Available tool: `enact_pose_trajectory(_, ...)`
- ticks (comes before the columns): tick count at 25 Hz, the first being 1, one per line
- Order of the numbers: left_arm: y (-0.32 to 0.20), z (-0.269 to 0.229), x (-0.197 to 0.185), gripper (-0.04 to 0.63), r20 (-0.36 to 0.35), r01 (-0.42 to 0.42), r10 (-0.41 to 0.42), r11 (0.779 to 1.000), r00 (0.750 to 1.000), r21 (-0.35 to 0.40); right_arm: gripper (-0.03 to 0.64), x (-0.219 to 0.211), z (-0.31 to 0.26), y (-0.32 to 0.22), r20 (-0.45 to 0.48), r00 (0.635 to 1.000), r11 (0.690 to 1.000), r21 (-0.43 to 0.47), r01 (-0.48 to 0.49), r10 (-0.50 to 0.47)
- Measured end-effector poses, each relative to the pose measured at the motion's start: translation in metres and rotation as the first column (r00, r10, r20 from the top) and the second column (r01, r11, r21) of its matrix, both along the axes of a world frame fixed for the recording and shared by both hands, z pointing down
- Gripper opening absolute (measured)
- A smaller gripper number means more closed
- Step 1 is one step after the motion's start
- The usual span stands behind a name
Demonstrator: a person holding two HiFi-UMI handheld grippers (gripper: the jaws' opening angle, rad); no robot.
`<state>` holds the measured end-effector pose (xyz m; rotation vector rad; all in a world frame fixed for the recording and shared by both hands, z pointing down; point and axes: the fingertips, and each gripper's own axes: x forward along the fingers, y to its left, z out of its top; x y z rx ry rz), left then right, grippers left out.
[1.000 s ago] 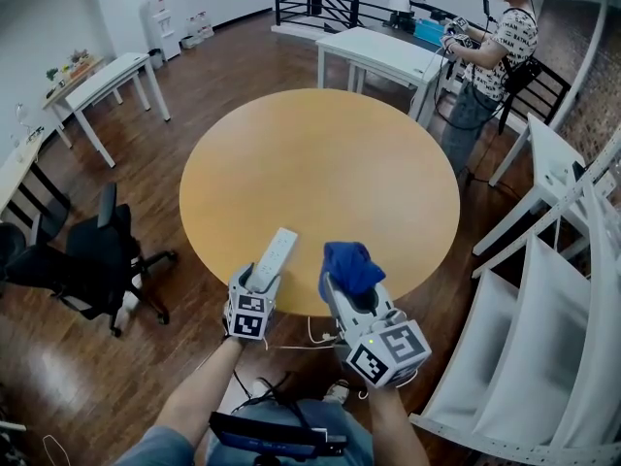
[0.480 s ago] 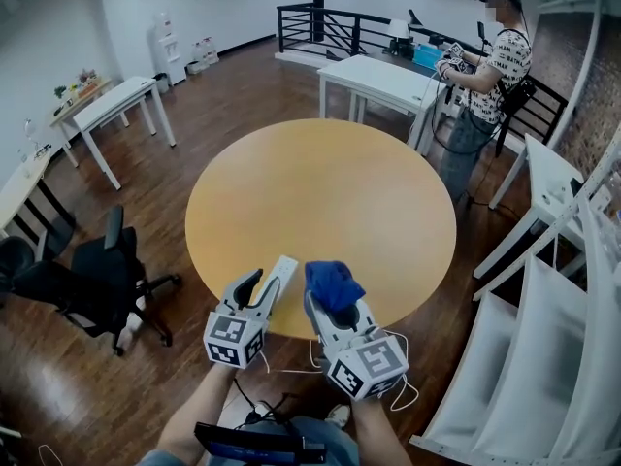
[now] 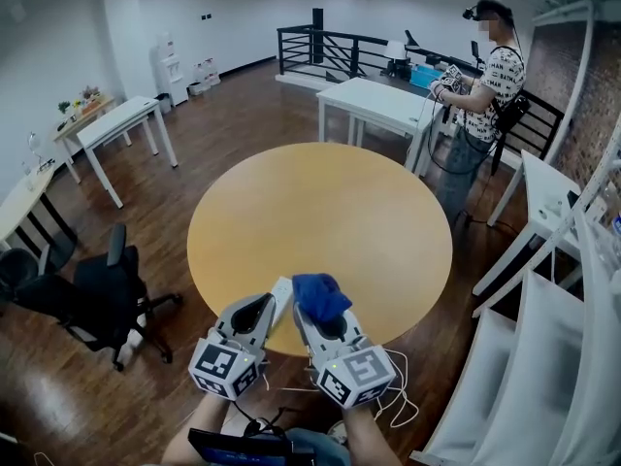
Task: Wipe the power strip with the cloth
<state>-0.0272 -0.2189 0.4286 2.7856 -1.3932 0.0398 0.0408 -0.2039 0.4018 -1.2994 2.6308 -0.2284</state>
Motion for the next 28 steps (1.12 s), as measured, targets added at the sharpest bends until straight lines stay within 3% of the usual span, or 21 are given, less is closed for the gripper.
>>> enact_pose_trajectory(10, 0.011, -0.012, 0.01, 0.009, 0.025, -0.018, 0.018, 0.999, 1.0, 0.033, 0.064, -0.003, -0.002, 0.001, -0.011, 1.0, 1.0, 0.012, 0.005, -0.005)
enact_pose_trajectory(20, 0.015, -0.015, 0.012, 0.009, 0.037, -0.014, 0.014, 1.0, 0.999, 0.012, 0.064, -0.004, -0.002, 0.002, -0.014, 1.0, 1.0, 0.008, 0.007, -0.007)
enact_pose_trajectory(24, 0.011, -0.012, 0.005, 0.009, 0.034, 0.0, -0.001, 0.999, 0.999, 0.044, 0.064, -0.005, -0.003, 0.002, -0.008, 1.0, 1.0, 0.014, 0.006, -0.006)
enact_pose_trajectory(28, 0.016, -0.016, 0.008, 0.009, 0.039, -0.014, 0.014, 1.0, 0.999, 0.018, 0.064, -0.008, -0.001, 0.002, -0.005, 1.0, 1.0, 0.015, 0.005, -0.005)
